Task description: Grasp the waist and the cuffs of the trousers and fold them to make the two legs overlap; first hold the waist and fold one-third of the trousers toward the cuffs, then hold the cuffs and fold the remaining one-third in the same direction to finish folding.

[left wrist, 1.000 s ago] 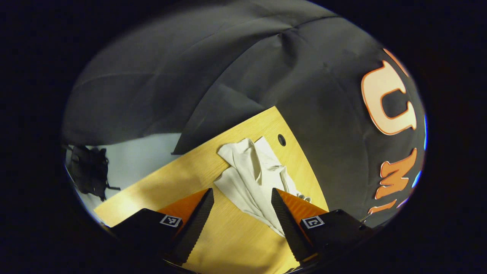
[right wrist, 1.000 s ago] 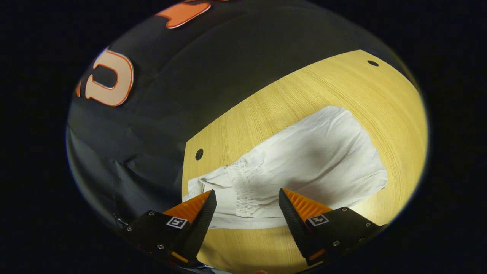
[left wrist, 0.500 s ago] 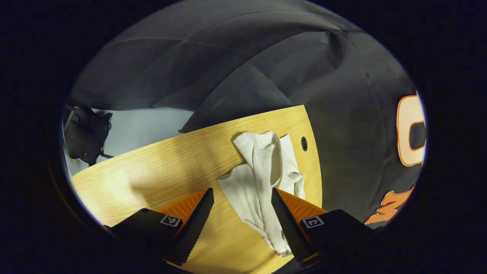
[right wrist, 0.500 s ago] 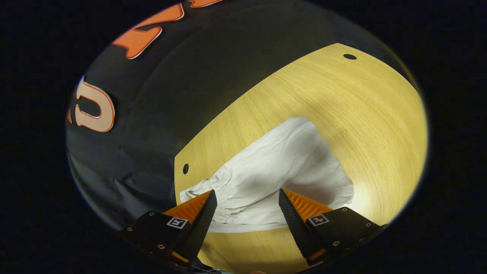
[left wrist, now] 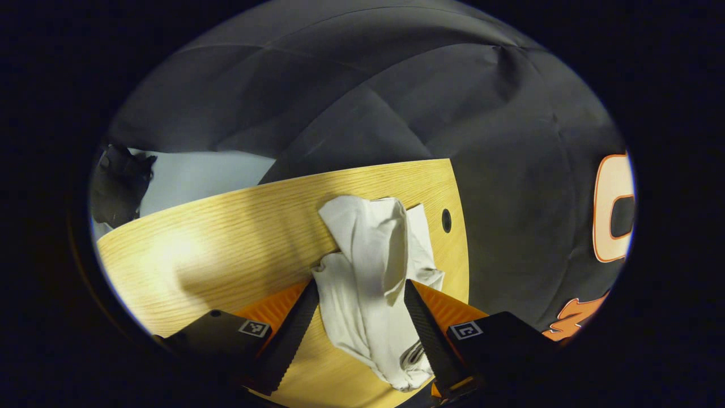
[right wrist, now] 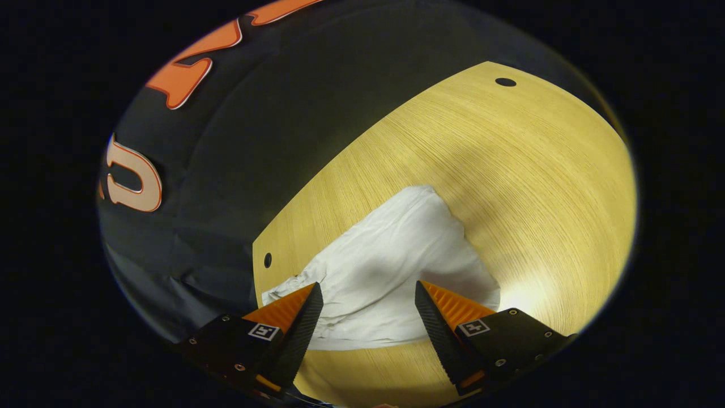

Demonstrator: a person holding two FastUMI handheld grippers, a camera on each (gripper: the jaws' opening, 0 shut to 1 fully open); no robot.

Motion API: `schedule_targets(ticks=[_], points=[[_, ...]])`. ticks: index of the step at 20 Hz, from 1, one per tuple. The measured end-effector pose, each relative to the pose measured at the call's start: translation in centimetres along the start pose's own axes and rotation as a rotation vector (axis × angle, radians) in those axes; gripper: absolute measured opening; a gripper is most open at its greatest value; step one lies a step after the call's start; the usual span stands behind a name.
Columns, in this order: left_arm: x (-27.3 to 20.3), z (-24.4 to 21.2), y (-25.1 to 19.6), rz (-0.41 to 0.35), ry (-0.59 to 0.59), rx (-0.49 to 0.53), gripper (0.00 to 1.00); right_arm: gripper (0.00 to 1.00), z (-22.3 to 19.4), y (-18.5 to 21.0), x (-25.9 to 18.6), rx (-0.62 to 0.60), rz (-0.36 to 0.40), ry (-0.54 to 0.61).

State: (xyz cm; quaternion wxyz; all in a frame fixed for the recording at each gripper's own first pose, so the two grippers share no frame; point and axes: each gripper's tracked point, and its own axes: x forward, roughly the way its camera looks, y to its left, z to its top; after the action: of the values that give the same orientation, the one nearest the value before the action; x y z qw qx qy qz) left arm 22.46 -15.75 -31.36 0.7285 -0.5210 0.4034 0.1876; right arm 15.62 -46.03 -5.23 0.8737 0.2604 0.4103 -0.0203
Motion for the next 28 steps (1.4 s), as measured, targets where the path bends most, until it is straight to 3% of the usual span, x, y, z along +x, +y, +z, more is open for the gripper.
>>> schedule_targets(ticks=[2, 3, 5, 7, 8, 10, 15, 18, 28], points=[[0.9, -0.3, -0.3, 0.025, 0.024, 0.043, 0.89, 0.98, 0.2, -0.4, -0.2, 0.01, -0.003, -0.003], [1.3, -0.3, -0.2, 0.045, 0.031, 0.064, 0.97, 0.98, 0.3, -0.7, -0.3, 0.012, -0.005, -0.005], [1.8, -0.4, 0.5, 0.12, 0.035, 0.074, 0.57, 0.98, 0.3, -1.2, -0.5, 0.011, -0.012, -0.01], [2.4, -0.6, 0.6, 0.115, 0.029, 0.077, 0.16, 0.98, 0.4, -1.8, -1.0, 0.01, -0.019, -0.015], [2.9, -0.9, -0.3, 0.08, 0.029, 0.089, 0.11, 0.98, 0.5, -2.1, -1.2, 0.009, -0.022, -0.018], [2.2, -0.4, -3.5, -0.001, 0.007, 0.14, 0.04, 0.98, 0.9, -2.6, -1.6, 0.01, -0.023, -0.028], [-1.3, -0.9, -10.4, -0.098, -0.051, 0.398, 0.04, 0.98, 1.9, -3.2, -2.4, 0.015, -0.003, -0.047], [-3.8, -2.7, -15.5, -0.175, -0.071, 0.499, 0.04, 0.98, 2.3, -3.5, -3.1, 0.009, 0.007, -0.058], [-7.2, -15.5, -27.9, -0.344, -0.044, 0.813, 0.04, 0.98, 5.7, -7.8, -8.0, -0.11, -0.022, -0.173]])
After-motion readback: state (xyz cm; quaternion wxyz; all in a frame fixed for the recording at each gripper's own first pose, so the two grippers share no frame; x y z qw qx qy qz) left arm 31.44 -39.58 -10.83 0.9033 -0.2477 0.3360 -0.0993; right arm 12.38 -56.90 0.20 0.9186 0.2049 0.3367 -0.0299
